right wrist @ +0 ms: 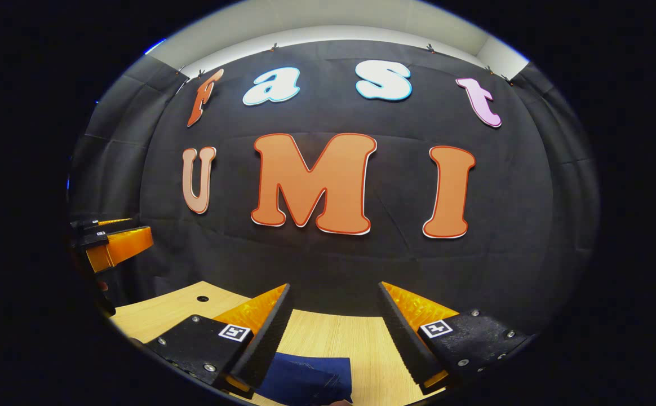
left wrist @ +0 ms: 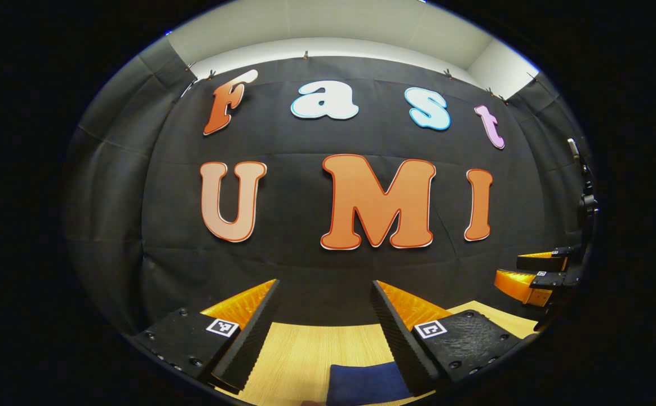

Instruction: Grasp the waist and the cuffs of the jeans and fold them to make the two legs overlap; first hold the waist and fold one-third of the jeans toward the cuffs, then hold the cuffs and fold the remaining one-third in the same direction to finish folding.

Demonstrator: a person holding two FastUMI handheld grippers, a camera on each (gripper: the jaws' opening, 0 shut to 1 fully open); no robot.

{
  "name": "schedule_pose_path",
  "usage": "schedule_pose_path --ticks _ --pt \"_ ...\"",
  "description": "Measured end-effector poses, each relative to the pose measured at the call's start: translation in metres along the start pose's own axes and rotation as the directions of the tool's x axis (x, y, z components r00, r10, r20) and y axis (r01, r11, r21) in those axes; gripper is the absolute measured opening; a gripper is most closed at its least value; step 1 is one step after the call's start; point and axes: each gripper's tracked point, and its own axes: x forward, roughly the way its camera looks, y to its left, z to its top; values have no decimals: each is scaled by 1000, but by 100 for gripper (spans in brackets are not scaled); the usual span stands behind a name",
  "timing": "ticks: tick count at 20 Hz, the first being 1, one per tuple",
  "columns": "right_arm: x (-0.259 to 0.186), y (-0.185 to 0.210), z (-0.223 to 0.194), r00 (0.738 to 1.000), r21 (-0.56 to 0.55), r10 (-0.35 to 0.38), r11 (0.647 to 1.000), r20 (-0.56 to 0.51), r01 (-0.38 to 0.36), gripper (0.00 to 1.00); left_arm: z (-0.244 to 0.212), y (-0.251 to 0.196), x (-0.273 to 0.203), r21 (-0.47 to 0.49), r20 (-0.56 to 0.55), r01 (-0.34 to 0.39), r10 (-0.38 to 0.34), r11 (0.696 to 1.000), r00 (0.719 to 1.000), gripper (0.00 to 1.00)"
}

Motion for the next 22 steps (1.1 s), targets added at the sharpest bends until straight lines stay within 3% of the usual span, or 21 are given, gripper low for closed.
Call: schedule_pose_path --ticks 12,17,22 --pt "-4 43 3 999 6 -41 999 -12 41 94 2 -1 -2 24 36 98 -99 995 994 97" --pt "-7 44 5 998 12 -57 998 -5 57 95 6 2 3 62 42 97 -100 993 994 94" --pt "-6 40 9 998 2 -62 998 -6 62 95 0 1 3 41 32 98 -99 994 995 96"
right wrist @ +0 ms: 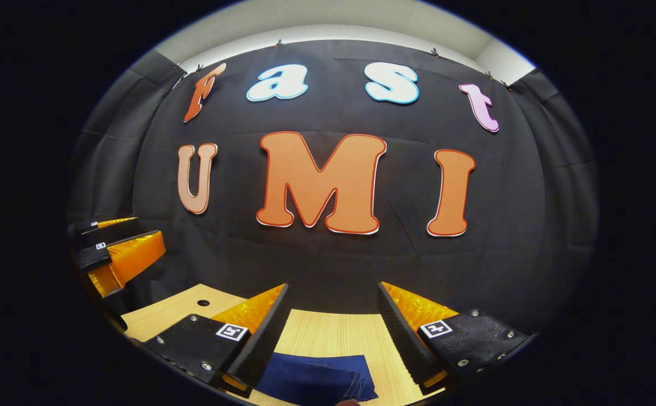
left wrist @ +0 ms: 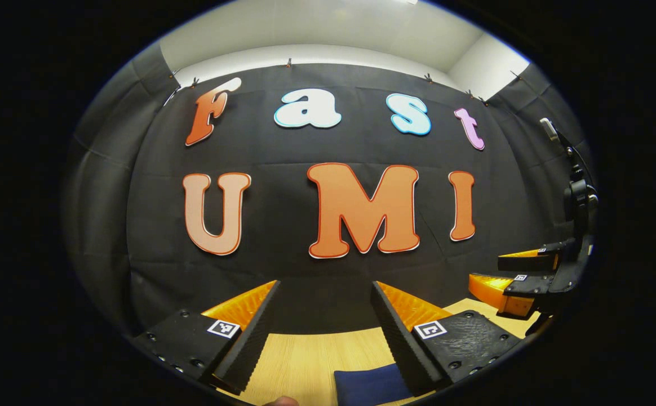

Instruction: Grasp the waist and the cuffs of the jeans and fold them to make the two legs overlap; first hold the waist and fold one-third of the jeans toward the cuffs, then hold the cuffs and fold the remaining one-third in the same direction to finish folding.

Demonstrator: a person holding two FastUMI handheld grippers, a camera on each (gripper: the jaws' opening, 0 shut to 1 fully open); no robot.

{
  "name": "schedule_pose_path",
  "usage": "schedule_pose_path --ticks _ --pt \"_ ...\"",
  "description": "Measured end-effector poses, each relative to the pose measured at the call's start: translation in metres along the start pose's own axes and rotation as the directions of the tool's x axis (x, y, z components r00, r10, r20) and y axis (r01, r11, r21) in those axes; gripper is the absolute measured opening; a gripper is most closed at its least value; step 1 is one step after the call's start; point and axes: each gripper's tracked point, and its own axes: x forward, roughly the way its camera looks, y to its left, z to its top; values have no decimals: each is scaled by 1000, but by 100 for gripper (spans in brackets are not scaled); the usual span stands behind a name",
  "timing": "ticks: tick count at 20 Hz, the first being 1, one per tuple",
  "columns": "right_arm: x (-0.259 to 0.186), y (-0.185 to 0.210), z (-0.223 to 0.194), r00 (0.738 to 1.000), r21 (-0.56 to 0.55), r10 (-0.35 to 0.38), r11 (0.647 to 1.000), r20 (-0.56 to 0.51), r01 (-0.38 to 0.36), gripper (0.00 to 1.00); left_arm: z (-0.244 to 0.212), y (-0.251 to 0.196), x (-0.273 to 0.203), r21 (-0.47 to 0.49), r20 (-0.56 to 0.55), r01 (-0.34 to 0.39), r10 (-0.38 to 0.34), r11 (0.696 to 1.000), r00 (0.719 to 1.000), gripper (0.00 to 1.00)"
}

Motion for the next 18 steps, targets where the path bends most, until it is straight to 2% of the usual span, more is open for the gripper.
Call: schedule_pose_path --ticks 4,9,10,11,18 --pt "3 -2 1 1000 -11 0 1000 7 0 95 -1 -5 2 -11 -10 0 0 1000 1000 96" --pt "3 1 10 998 -52 33 998 45 -31 95 1 -14 1 -23 -7 8 -8 1000 1000 96" --pt "2 0 12 998 -58 31 998 52 -28 100 3 -15 0 -23 1 7 -7 1000 1000 94" --pt "1 0 12 998 -59 29 998 54 -26 95 4 -15 0 -21 13 7 -7 1000 1000 96" --pt "0 -1 4 1000 -34 8 999 12 -7 95 12 -18 1 29 59 36 -38 999 998 96"
